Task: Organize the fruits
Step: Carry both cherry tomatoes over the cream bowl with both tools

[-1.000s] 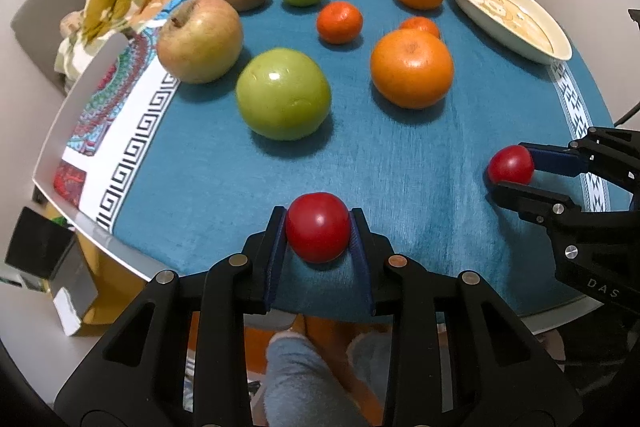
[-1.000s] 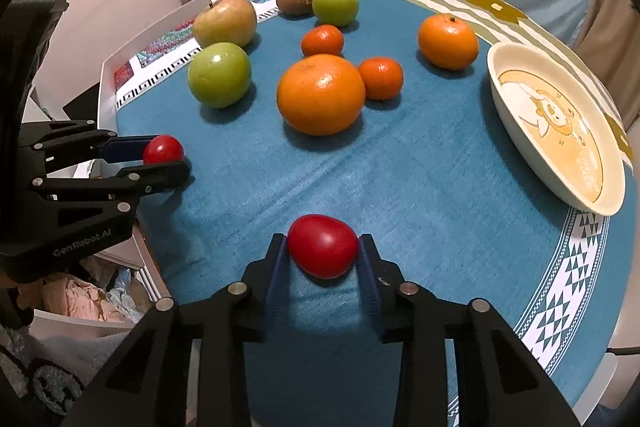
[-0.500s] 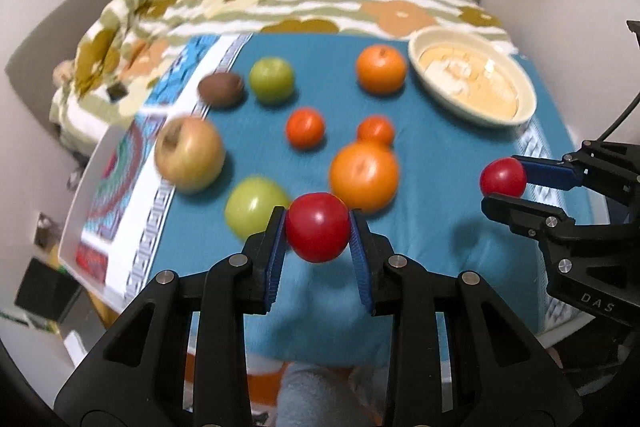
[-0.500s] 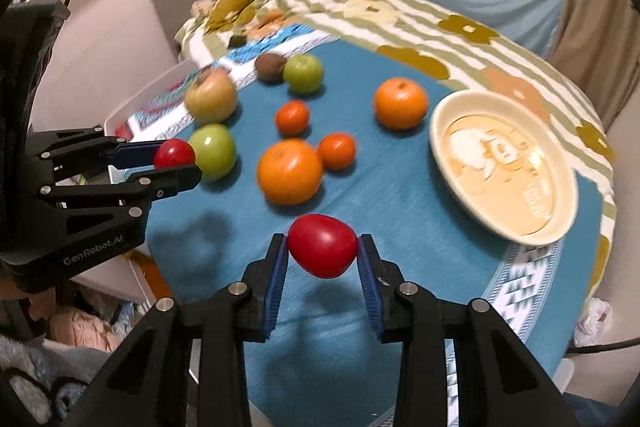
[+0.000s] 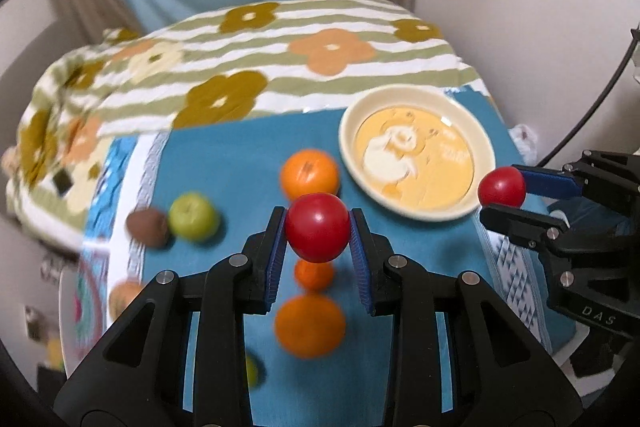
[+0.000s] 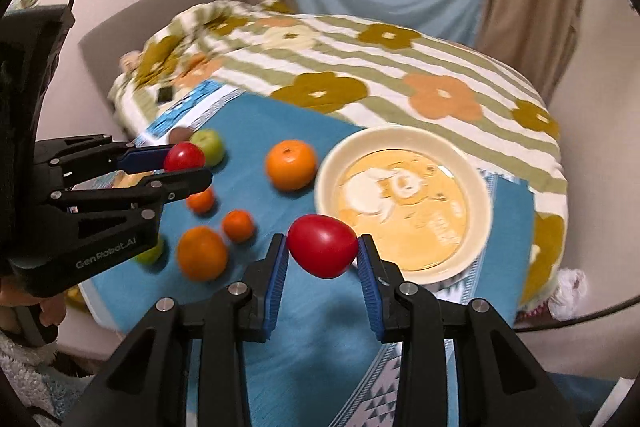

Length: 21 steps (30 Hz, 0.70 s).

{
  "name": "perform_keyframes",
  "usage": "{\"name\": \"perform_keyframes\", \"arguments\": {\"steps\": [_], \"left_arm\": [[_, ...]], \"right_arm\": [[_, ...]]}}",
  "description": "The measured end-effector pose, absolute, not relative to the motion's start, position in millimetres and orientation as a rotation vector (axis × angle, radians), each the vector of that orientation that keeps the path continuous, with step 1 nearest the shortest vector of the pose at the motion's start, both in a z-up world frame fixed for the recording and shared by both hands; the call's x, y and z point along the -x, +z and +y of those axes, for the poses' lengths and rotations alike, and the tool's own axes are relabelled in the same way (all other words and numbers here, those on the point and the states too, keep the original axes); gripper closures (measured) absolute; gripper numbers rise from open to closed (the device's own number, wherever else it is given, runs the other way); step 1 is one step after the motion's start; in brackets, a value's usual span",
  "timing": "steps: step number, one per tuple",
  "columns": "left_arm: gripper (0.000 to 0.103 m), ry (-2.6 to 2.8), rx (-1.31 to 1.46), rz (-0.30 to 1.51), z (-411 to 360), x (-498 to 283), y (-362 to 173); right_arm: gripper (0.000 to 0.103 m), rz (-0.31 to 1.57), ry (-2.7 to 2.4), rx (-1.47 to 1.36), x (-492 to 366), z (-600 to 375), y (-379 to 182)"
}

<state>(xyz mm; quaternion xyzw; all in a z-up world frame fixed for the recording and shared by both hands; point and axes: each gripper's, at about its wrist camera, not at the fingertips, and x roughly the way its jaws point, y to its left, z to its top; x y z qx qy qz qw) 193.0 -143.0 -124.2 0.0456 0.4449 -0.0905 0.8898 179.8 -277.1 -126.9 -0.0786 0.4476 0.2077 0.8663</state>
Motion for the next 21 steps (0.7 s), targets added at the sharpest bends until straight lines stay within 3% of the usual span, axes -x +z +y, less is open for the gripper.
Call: {"name": "perform_keyframes", "arguments": {"steps": [21], "left_arm": [[0.068,-0.52,-0.323,1.06,-243.4,-362.3,-194.6]], "right_arm": [[0.07,1.031,0.114,-0.033,-261.7,-337.9,-173.5]]}}
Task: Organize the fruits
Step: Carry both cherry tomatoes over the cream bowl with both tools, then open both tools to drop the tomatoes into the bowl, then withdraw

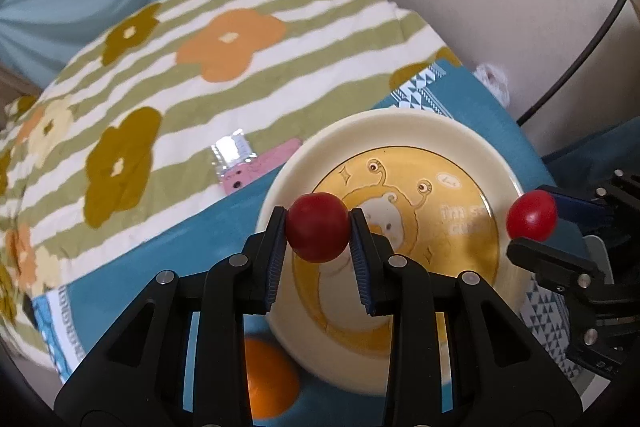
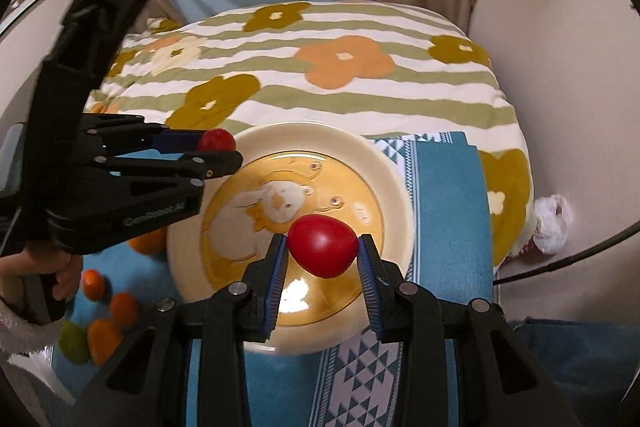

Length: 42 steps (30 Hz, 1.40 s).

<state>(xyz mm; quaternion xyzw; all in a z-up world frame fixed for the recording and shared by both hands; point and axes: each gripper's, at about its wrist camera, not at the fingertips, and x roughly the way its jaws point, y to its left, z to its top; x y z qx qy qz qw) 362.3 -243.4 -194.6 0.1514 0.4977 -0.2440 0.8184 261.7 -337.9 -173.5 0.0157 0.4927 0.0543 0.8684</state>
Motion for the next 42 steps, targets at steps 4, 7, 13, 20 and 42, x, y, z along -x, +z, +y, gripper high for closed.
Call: {"name": "perform_keyframes", "arguments": {"steps": [4,7,13,20,42], "left_arm": [[0.068,-0.542,-0.366,1.084,-256.9,-371.5,-209.3],[0.068,-0.548,-0.385,1.095,-262.6,-372.7,-214.8],[0.066,-0.536,-0.424,1.077,-266.3,-373.5,-212.0],[0.0,-0.518,-0.418,1.016,-257.1,-367.2,-194.4],[0.0,-0.33,-0.264,1.079,-173.7,-356.1,-177.2]], "right_arm": [[0.07,1.046,0.086,-0.052,-266.0,-344.6,-179.8],[0.07,1.058,0.074,-0.063,-266.5,-348.4,-183.6],[0.07,1.071,0.077,-0.081,-262.0,-354.3,-187.2],[0.07,1.067,0.093,-0.063,-256.6,-357.6,-183.9],[0.07,1.001,0.286,0.069,-299.2,-333.1,-199.9]]}}
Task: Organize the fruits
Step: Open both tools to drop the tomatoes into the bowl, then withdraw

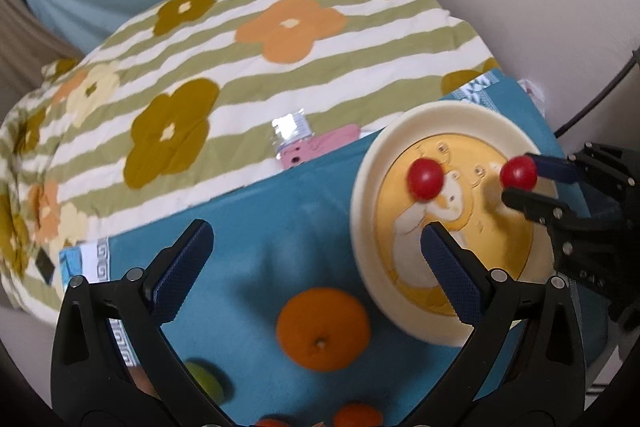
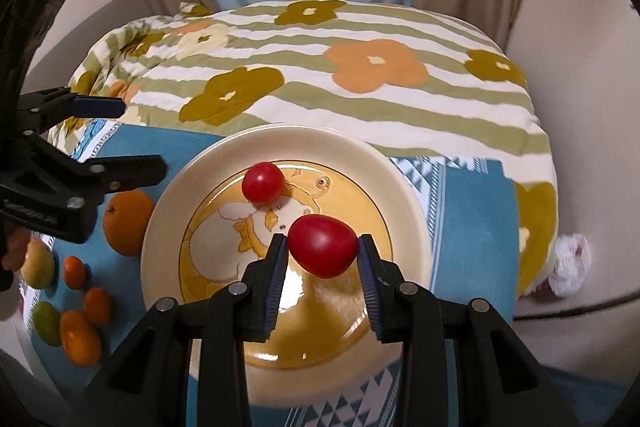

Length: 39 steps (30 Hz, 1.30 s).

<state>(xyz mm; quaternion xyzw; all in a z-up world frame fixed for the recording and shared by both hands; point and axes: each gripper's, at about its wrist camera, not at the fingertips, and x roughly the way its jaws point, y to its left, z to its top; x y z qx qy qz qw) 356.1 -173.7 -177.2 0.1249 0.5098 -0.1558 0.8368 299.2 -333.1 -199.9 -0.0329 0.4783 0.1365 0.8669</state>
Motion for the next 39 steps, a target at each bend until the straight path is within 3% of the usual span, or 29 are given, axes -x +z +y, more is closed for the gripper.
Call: {"name": "perform_keyframes", "arguments": {"steps": [8,9,10,11,12,16,25,39], "left_arm": [[0.0,-0.279,-0.228,1.094,-153.9,-350.1,-182.6],[0.0,-0.274,-0.225,1.093,-152.3,-348.8,-182.3],[0.0,-0.268,-0.223,1.092,-151.0,-347.7,-182.0],[0.0,-0.262,-0.22,1.092,-149.3,-346.6,-181.6],[0.0,-0.258,-0.216,1.092,-147.8,-345.4,-181.3],[0.0,-0.239,-0.194,1.095,-141.4,-338.3,-179.4],[0.0,-0.207,-0.165,1.077,-133.5,-315.7,-163.9],[0.0,-0.144,-0.141,0.945,-129.5,-227.7,-96.4]], "right_arm": [[0.07,1.018,0.318,0.085,-311.8,-327.5,-206.1],[0.065,1.024,0.317,0.092,-311.6,-327.0,-206.2],[0.046,1.022,0.318,0.099,-310.7,-326.3,-205.5],[0.036,1.014,0.313,0.111,-309.1,-325.5,-204.2],[0.019,1.006,0.307,0.119,-307.7,-325.1,-202.9],[0.0,0.997,0.295,0.122,-303.6,-326.2,-197.8],[0.0,0.979,0.293,0.065,-287.9,-336.8,-181.6],[0.0,0.905,0.319,0.095,-221.8,-343.0,-120.8]]}}
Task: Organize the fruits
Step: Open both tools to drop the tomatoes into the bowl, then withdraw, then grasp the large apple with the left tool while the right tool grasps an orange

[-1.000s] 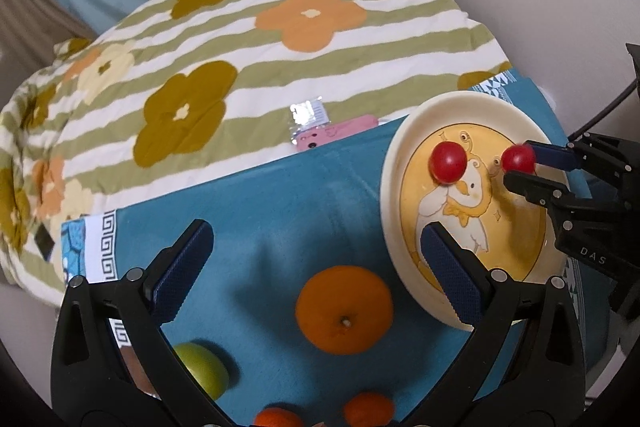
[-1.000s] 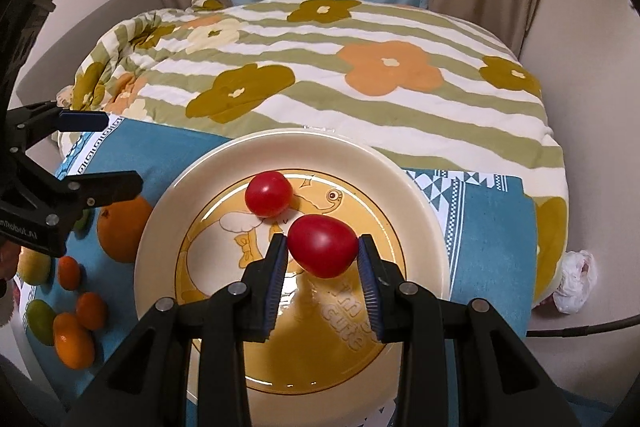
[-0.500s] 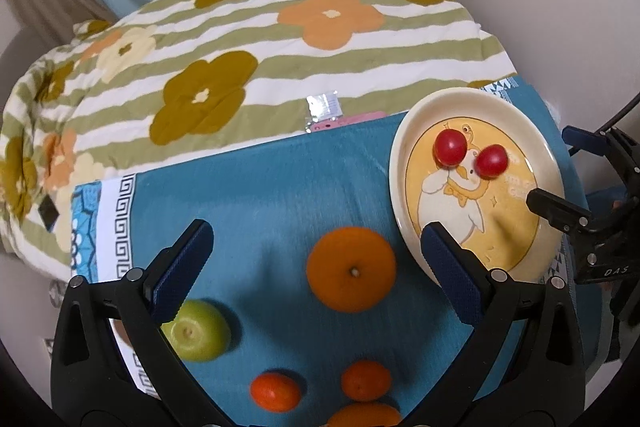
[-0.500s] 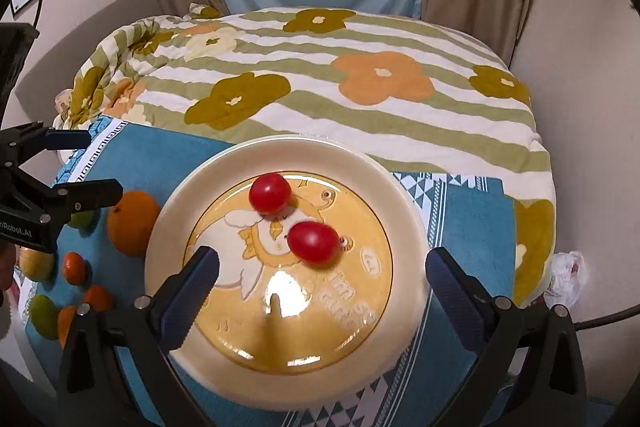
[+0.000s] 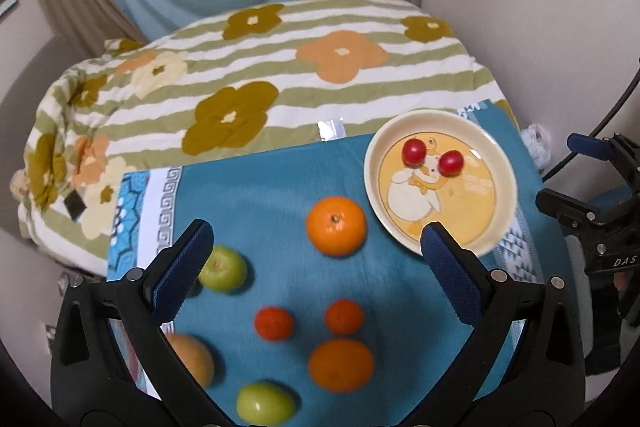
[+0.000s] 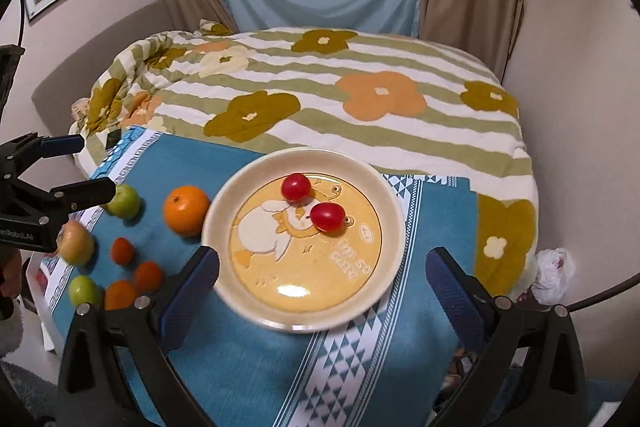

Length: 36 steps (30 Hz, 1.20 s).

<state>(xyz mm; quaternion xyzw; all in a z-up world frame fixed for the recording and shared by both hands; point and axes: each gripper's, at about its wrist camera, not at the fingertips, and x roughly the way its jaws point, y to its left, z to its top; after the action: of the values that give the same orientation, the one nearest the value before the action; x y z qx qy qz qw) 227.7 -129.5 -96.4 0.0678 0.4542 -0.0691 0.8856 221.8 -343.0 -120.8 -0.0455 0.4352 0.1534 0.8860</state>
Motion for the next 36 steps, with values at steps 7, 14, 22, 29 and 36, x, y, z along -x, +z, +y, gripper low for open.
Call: {"name": "perform_keyframes", "arguments": {"steps": [7,14,22,29,36], "left_arm": [[0.0,-0.056,-0.083,0.906,-108.6,-169.3,-74.3],[0.0,0.048,-0.035,0.901,-69.1,-119.3,-68.7],[0.0,0.099,-0.016,0.889,-6.1,-77.9,-82.4],[0.0,0.032,-0.071,0.927,40.7,-81.2,-118.5],[0.0,-0.089,-0.088,0.972,64.4,-105.2,-158.1]], "right_arm": [[0.0,0.918,0.38,0.068,-188.5,-334.9,-105.9],[0.0,0.909,0.407,0.068,-153.3,-306.8,-100.6],[0.0,0.927,0.414,0.022,-122.3,-252.9,-114.3],[0.0,0.947,0.337,-0.016,-108.3,-210.0,-134.0],[0.0,0.975,0.239,-0.022,-108.1,-173.6,-166.7]]}}
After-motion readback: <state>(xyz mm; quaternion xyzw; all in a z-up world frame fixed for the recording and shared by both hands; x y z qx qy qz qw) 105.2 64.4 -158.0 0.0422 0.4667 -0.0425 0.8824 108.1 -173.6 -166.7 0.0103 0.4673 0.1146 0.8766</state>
